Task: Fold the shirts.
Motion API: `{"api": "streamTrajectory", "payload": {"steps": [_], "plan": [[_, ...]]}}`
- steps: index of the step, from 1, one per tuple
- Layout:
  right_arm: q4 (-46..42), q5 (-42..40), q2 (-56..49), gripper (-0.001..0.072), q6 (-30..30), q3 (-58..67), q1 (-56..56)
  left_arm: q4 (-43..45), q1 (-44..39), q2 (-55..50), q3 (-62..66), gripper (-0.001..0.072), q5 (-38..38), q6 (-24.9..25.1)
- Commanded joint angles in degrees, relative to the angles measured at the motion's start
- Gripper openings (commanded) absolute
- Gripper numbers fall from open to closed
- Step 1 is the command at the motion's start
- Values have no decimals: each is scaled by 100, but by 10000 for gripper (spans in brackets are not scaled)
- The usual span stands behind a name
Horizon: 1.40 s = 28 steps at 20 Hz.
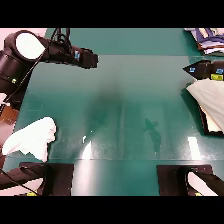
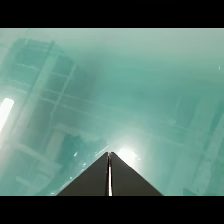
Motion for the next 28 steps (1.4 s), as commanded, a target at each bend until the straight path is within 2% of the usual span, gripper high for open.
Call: {"api": "streamTrajectory", "payload": {"steps": [1, 2, 3, 8, 13, 15, 16, 17, 18, 23, 25, 27, 28], "plan": [[9, 17, -2, 13, 4, 2, 4, 17, -2, -2, 2, 28, 177, 2], [9, 17, -2, 13, 4, 2, 4, 52, 26, 15, 4, 27, 245, 4], [9, 17, -2, 13, 4, 2, 4, 52, 101, 72, 4, 27, 0, 2], [13, 15, 0, 13, 4, 2, 4, 1368, 1003, 914, -291, 27, -1834, -4], [13, 15, 0, 13, 4, 2, 4, 1912, 2365, 2461, -2282, 27, -2378, -46], [13, 13, 0, 13, 4, 2, 4, 2186, 2752, 2745, -3003, 29, -2653, -52], [11, 13, 0, 13, 4, 2, 4, 2282, 2903, 2754, -3281, 139, -2826, -63], [9, 15, 0, 13, 4, 2, 4, 2308, 3025, 2754, -3563, 490, -2844, -173], [11, 15, -2, 13, 4, 2, 4, 2323, 3099, 2754, -3816, 707, -2754, -313], [9, 15, -2, 13, 4, 2, 4, 2564, 3141, 2754, -5084, 710, -1982, -520], [9, 13, -2, 13, 4, 2, 4, 2562, 3141, 2754, -5445, 710, -1919, -586], [9, 13, -2, 13, 4, 2, 4, 2564, 3141, 2754, -5569, 708, -1961, -857], [9, 13, -2, 13, 4, 2, 4, 2564, 3141, 2754, -5563, 609, -1980, -1078]]}}
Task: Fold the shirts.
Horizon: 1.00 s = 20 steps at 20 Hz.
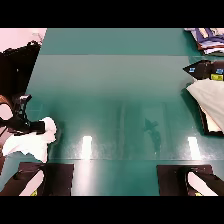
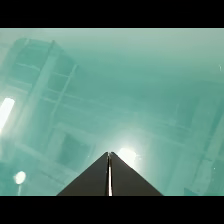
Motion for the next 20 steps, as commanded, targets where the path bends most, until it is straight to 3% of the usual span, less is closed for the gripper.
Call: {"api": "streamTrajectory", "payload": {"steps": [1, 2, 3, 7, 12, 15, 18, 20], "plan": [[0, -2, -2, 13, 2, 2, 4, 35, 20, 9, -243, 358, 26, -435], [2, -4, -2, 13, 2, 4, 4, -37, 20, 9, -188, 116, 28, -417], [4, -20, -2, 13, 2, 7, 4, -118, 20, 9, -72, 27, 20, -389], [214, -455, 120, 13, 2, 9, 4, -977, 13, 9, 1394, 26, -293, -219], [192, -1375, 610, 13, 0, 11, 4, -3093, -2, 9, 4183, 25, -662, -125], [179, -1427, 662, 13, -2, 214, 4, -3193, -671, 9, 5307, 24, -529, -118], [177, -1191, 319, 13, -2, 894, 4, -2927, -1711, -63, 5445, 23, -190, -149], [181, -935, 11, 13, 0, 1368, 4, -2540, -2420, -422, 5442, 24, -426, -339]]}}
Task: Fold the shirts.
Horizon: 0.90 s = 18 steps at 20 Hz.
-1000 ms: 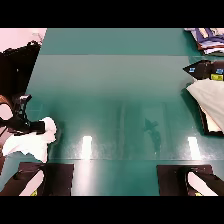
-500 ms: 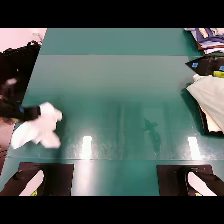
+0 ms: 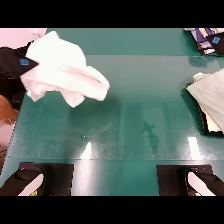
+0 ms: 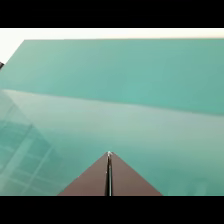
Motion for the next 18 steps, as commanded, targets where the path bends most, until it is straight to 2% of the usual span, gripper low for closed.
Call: {"api": "streamTrajectory", "payload": {"steps": [1, 4, 6, 7, 8, 9, 10, 11, 13, 16, 18], "plan": [[0, 396, -428, 13, -4, 748, 4, 391, -1222, -546, 245, 23, -236, -221], [4, 881, -841, 13, -2, 1368, 4, 402, -2332, -1530, 245, 26, -446, -107], [7, 1169, -1036, 13, -2, 1670, 4, 398, -2933, -2218, 245, 28, -420, 483], [7, 1300, -1106, 13, 0, 1779, 4, 400, -3112, -2544, 245, 29, -352, 581], [4, 1401, -1147, 13, 0, 1845, 4, 398, -3189, -2806, 245, 103, -275, 688], [4, 1469, -1163, 13, -2, 1871, 4, 457, -3191, -3034, 245, 392, -188, 737], [2, 1499, -1154, 13, 0, 1871, 4, 651, -3134, -3178, 245, 553, -144, 728], [7, 1504, -1154, 13, 0, 1871, 4, 903, -3010, -3252, 245, 530, -153, 706], [4, 1515, -1154, 13, 0, 1871, 4, 1147, -2583, -3230, 245, 530, -282, 702], [2, 1519, -1154, 13, -2, 1871, 4, 914, -1882, -3152, 142, 530, -852, 658], [2, 1532, -1154, 13, -2, 1871, 4, 557, -1746, -2975, -446, 530, -710, 660]]}}
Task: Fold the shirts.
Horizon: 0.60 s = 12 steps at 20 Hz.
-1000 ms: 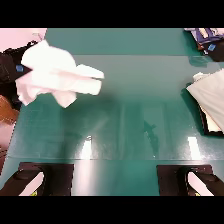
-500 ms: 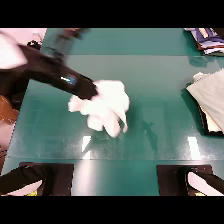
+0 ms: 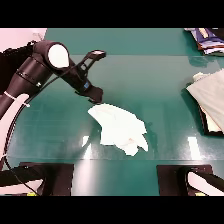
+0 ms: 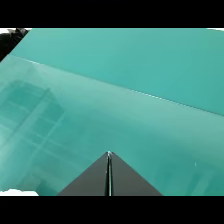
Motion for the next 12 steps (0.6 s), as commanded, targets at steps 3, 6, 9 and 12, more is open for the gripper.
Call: {"api": "streamTrajectory", "payload": {"steps": [3, 6, 9, 12], "plan": [[-2, 52, -13, 13, 4, 9, 4, -1045, 271, 503, -1952, 530, 739, 11], [-2, 50, -13, 13, 4, 9, 4, -2245, 271, 699, -3388, 530, 1488, 284], [-2, 50, -13, 13, 4, 9, 4, -2955, 271, 699, -4205, 530, 2024, 776], [0, 50, -13, 13, 4, 9, 4, -3008, 28, 697, -4590, 530, 2634, 813]]}}
